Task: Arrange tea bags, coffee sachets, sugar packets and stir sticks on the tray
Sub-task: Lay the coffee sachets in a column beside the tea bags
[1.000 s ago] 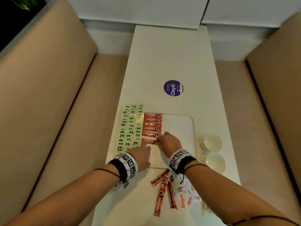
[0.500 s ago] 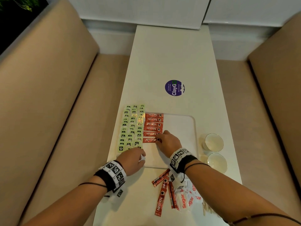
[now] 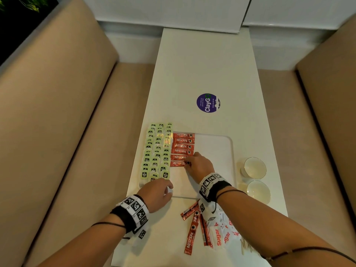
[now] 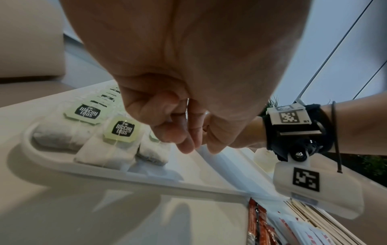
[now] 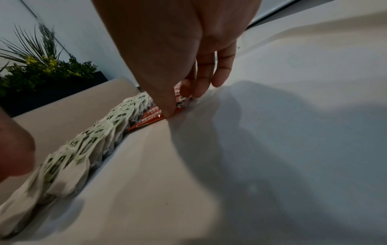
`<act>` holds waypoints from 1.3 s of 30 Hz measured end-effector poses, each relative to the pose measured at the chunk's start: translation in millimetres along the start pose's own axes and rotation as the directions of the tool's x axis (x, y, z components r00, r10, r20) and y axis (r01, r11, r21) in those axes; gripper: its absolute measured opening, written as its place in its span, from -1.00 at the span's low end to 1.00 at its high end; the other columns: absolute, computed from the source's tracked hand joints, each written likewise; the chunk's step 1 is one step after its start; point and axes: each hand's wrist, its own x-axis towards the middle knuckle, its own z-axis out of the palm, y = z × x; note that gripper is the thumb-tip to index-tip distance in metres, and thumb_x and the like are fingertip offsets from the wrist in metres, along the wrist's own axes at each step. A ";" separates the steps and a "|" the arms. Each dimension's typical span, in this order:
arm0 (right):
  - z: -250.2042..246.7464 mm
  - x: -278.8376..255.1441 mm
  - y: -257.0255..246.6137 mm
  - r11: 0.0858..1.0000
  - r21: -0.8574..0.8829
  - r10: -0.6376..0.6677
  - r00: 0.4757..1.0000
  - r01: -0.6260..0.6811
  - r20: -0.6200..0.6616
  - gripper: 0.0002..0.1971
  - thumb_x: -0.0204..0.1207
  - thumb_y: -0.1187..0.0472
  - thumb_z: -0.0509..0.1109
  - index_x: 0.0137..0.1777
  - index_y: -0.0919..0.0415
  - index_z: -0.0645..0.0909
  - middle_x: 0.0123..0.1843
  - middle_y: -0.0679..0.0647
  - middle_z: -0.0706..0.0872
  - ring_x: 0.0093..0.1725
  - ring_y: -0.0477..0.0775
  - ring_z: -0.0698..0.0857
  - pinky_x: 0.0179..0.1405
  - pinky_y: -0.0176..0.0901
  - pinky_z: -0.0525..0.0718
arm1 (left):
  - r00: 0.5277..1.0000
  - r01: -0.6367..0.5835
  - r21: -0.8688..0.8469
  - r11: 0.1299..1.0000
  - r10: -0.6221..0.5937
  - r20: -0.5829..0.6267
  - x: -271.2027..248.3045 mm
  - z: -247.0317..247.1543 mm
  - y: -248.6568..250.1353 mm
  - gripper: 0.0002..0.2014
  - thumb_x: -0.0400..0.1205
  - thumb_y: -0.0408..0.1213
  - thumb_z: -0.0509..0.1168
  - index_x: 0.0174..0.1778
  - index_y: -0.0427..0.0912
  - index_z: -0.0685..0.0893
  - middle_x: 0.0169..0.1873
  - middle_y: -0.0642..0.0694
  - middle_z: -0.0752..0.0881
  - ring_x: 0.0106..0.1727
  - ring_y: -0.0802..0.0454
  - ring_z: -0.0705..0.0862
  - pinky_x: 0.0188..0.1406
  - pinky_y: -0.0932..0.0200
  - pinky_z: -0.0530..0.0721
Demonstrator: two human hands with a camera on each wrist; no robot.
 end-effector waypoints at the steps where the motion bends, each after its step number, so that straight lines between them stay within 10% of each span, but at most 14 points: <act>1: -0.5 0.4 0.2 1.000 -0.001 0.001 1.000 -0.001 -0.002 -0.74 0.74 0.03 0.27 0.26 0.02 0.75 0.13 0.05 0.68 -0.02 0.10 0.71 -0.02 -0.11 0.67 | 1.000 0.003 -0.001 1.000 -0.003 0.001 -0.1 0.1 -0.3 -0.72 0.71 -0.06 0.28 0.32 0.02 0.63 -0.04 0.14 0.65 -0.08 0.18 0.57 -0.07 0.26 0.49; 18: -13.3 -20.9 0.7 0.998 0.055 -0.004 1.000 0.005 -0.019 -0.77 0.66 -0.05 0.37 0.22 -0.03 0.72 -0.01 -0.11 0.61 -0.12 -0.05 0.64 -0.10 -0.20 0.54 | 0.998 -0.061 0.058 0.996 0.059 0.033 -4.5 12.6 7.6 -0.71 0.71 -0.03 0.25 0.33 0.04 0.62 0.01 0.12 0.69 -0.04 0.15 0.62 0.04 0.18 0.62; 26: -12.1 -80.1 21.3 0.999 -0.048 0.001 0.972 0.011 0.237 -0.55 0.55 -0.37 0.35 0.00 0.01 0.76 -0.12 -0.11 0.72 -0.17 -0.08 0.69 -0.11 -0.13 0.72 | 0.989 -0.114 0.195 0.974 0.092 0.116 -7.5 37.6 30.0 -0.68 0.70 -0.02 0.25 0.35 0.02 0.61 0.14 0.02 0.70 0.12 0.00 0.68 0.11 0.08 0.60; 39: -1.0 -143.4 15.4 0.965 -0.254 0.062 0.892 0.060 0.448 -0.58 0.54 -0.18 0.47 -0.38 0.08 0.50 -0.40 -0.05 0.55 -0.32 0.06 0.63 -0.30 -0.13 0.58 | 0.998 -0.055 0.286 0.957 0.043 0.047 4.3 79.2 57.7 -0.77 0.69 -0.11 0.31 0.22 -0.08 0.60 0.08 -0.06 0.70 0.02 -0.11 0.70 0.00 0.03 0.63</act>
